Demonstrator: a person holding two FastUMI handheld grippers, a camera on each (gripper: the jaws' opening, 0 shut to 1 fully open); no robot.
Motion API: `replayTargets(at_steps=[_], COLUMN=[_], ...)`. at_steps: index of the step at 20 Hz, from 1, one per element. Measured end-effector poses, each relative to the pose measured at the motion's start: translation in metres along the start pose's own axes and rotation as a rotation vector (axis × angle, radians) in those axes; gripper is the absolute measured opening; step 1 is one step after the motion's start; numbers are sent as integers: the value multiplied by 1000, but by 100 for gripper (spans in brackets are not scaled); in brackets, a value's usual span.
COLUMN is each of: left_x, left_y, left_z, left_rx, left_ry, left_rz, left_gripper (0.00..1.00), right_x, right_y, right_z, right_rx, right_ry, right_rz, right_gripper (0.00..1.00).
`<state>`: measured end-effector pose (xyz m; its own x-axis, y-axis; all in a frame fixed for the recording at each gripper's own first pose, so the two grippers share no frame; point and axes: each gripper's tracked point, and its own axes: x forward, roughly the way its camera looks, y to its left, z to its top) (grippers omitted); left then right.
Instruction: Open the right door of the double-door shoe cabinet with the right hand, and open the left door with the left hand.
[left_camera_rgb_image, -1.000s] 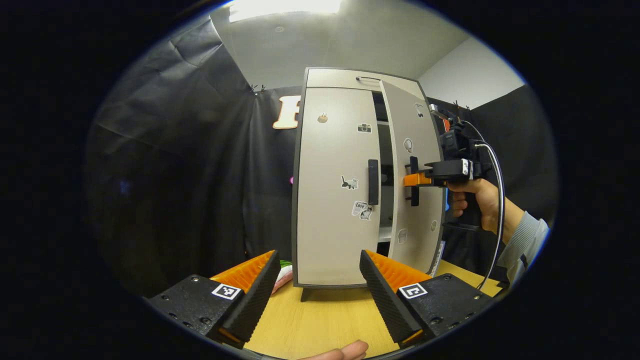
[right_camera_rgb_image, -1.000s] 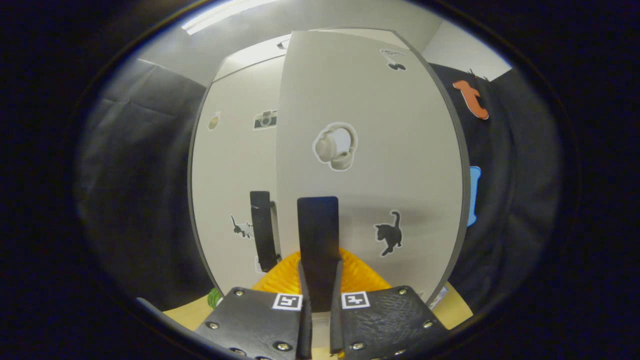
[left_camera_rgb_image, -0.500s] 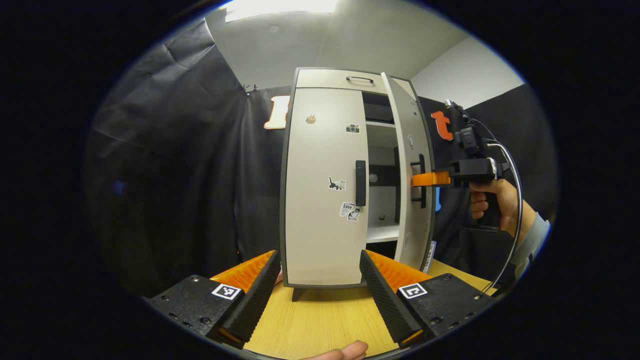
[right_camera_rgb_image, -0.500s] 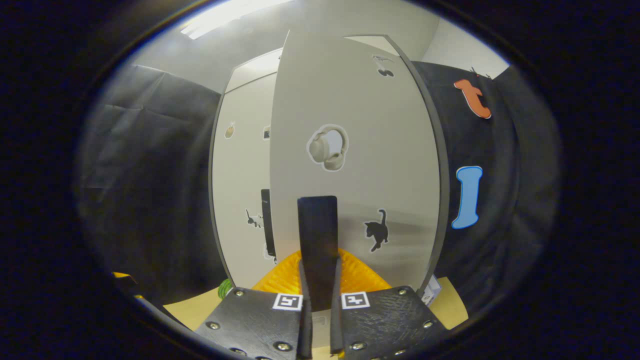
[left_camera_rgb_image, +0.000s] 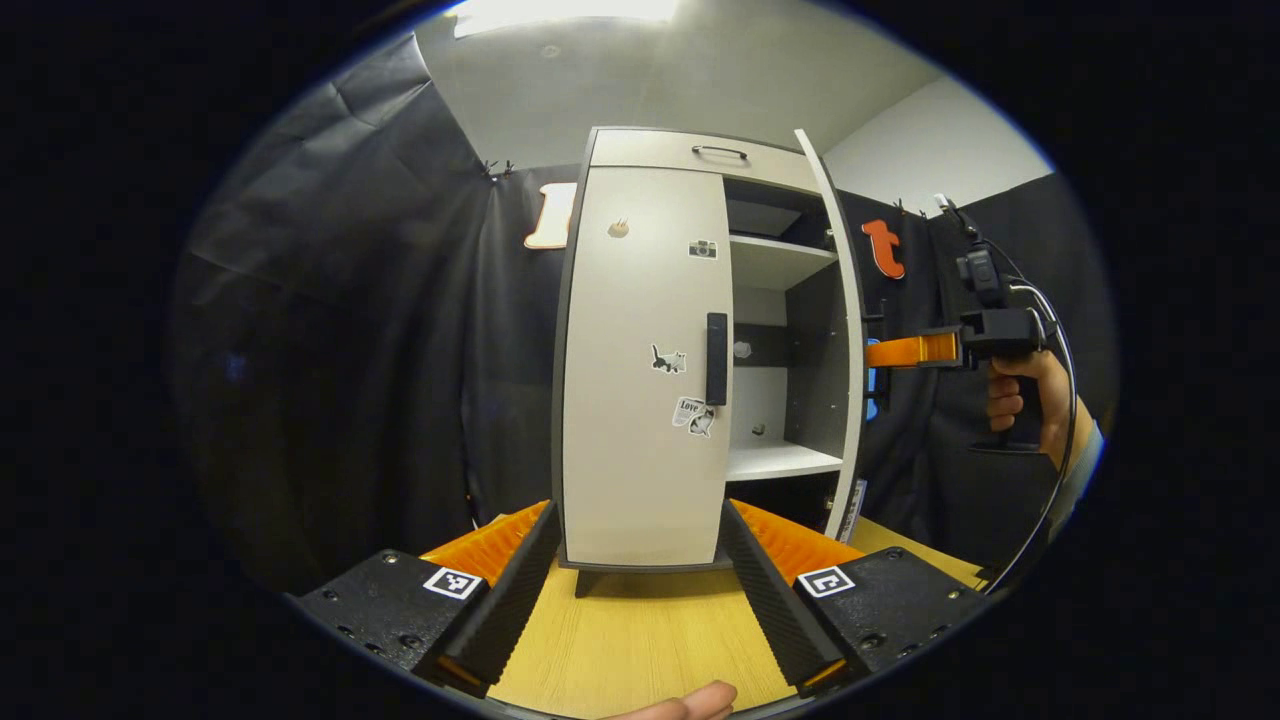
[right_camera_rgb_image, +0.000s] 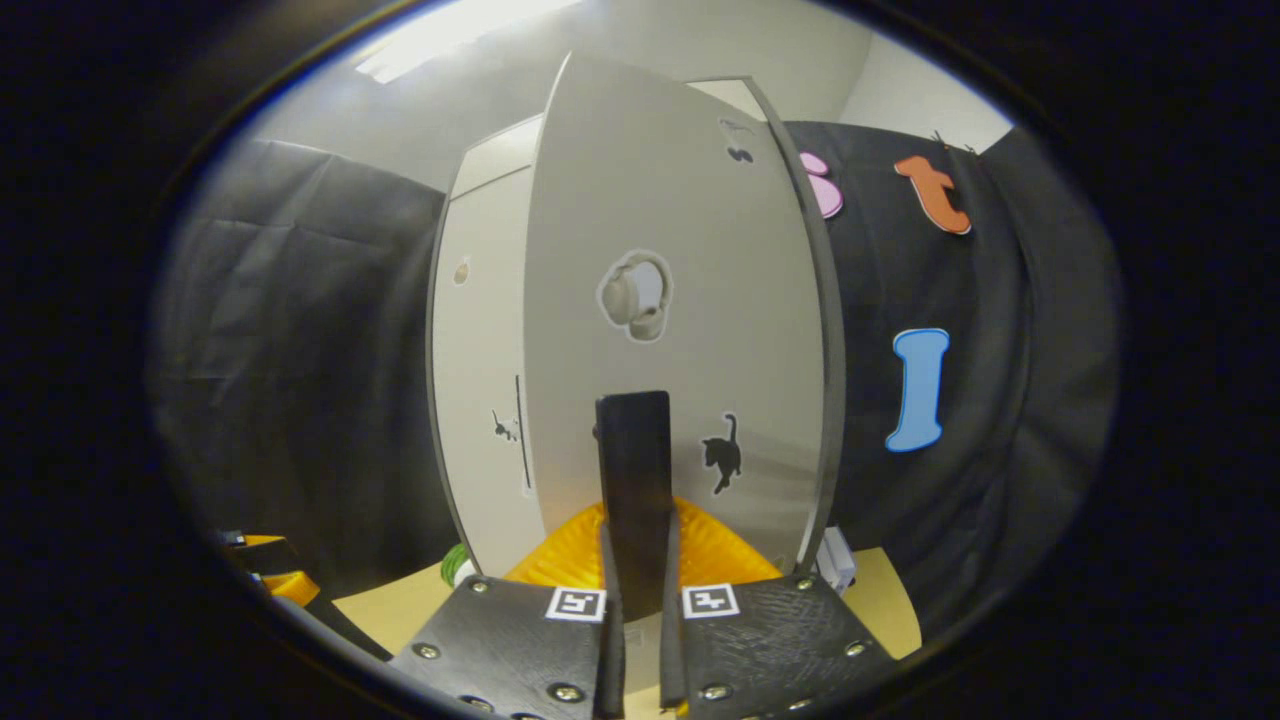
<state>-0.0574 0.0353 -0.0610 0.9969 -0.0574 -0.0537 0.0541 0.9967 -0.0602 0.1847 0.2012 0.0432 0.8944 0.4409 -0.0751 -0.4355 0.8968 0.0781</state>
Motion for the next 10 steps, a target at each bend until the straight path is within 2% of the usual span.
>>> replayTargets(at_steps=[5, 10], left_x=[-1, 2], left_y=[-16, -15], left_z=[-6, -12], left_rx=[-4, -7], left_ry=[10, 24], left_rz=[-39, -38], left_gripper=[99, 99], right_x=[-7, -13], right_y=[-6, -15], right_z=[0, 1], right_rx=[-15, -9], right_ry=[0, -4], right_rz=[-12, -27], right_gripper=[14, 13])
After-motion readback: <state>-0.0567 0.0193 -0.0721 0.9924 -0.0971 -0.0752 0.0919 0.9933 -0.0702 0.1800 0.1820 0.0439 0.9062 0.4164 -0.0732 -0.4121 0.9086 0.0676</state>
